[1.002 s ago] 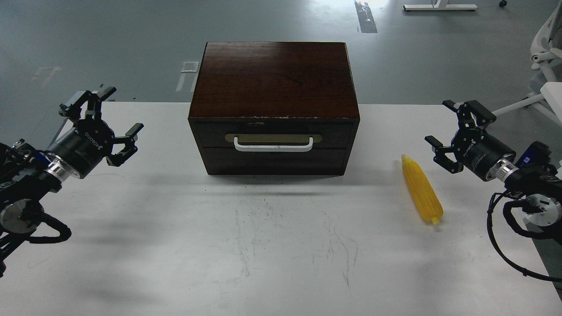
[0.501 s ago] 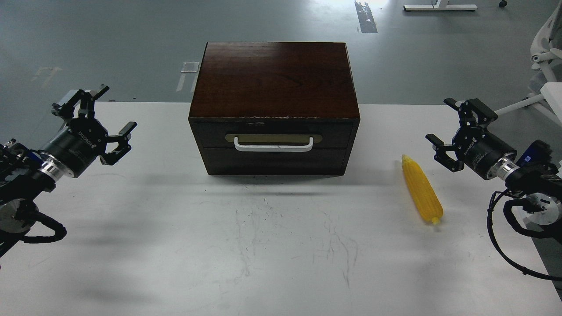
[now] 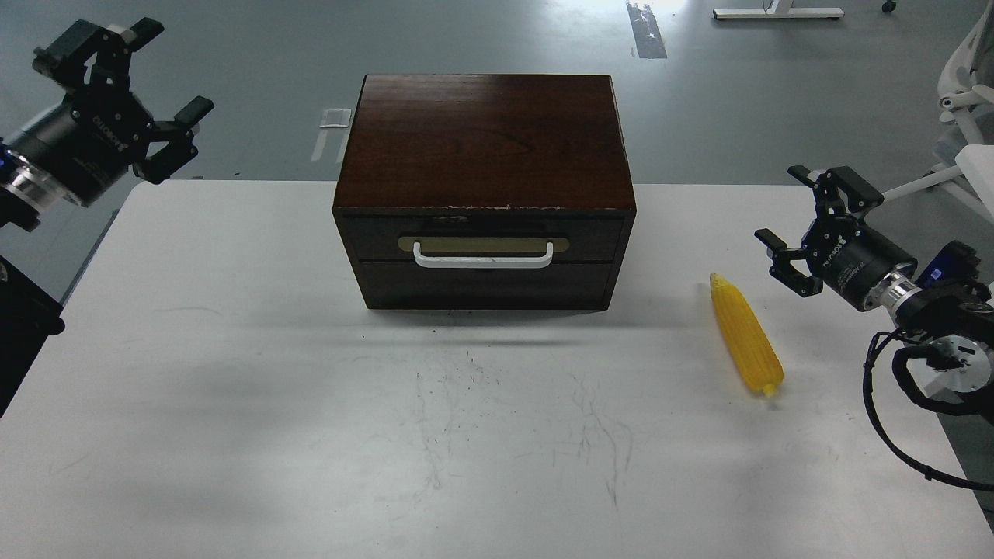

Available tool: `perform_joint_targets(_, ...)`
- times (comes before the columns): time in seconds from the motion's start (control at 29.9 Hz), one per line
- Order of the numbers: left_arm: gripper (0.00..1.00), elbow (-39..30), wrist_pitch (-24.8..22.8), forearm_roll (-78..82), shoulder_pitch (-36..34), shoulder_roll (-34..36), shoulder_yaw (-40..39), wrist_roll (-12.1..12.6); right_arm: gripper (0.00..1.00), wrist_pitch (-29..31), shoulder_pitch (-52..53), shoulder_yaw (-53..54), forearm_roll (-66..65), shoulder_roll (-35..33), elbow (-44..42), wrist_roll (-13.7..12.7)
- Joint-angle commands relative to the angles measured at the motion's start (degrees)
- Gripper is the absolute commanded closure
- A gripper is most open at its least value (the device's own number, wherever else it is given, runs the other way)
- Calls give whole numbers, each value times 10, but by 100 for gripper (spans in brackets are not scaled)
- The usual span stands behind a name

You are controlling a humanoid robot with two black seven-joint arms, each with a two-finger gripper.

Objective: Put corn in drawer with both arms
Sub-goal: 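Move the left gripper toward the white drawer handle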

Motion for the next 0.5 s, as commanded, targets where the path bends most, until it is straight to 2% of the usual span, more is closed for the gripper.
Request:
perform_joint_targets(0.0, 1, -70, 0, 125, -25, 5, -6, 0, 0, 0, 0, 0, 1, -2, 0, 0)
perform_joint_targets(0.13, 1, -140, 0, 312, -66, -27, -8, 0, 0, 0, 1, 0, 1, -3, 0, 0)
perform_joint_targets(0.17, 1, -140, 0, 313, -66, -27, -8, 0, 0, 0, 1, 0, 1, -3, 0, 0)
perform_joint_targets(0.33, 1, -150, 0, 545, -129, -106, -1, 0, 0, 0, 1, 0, 1, -3, 0, 0)
perform_joint_targets(0.47, 1, -150, 0, 650, -153, -132, 10, 0, 0, 0, 1, 0, 1, -4, 0, 0)
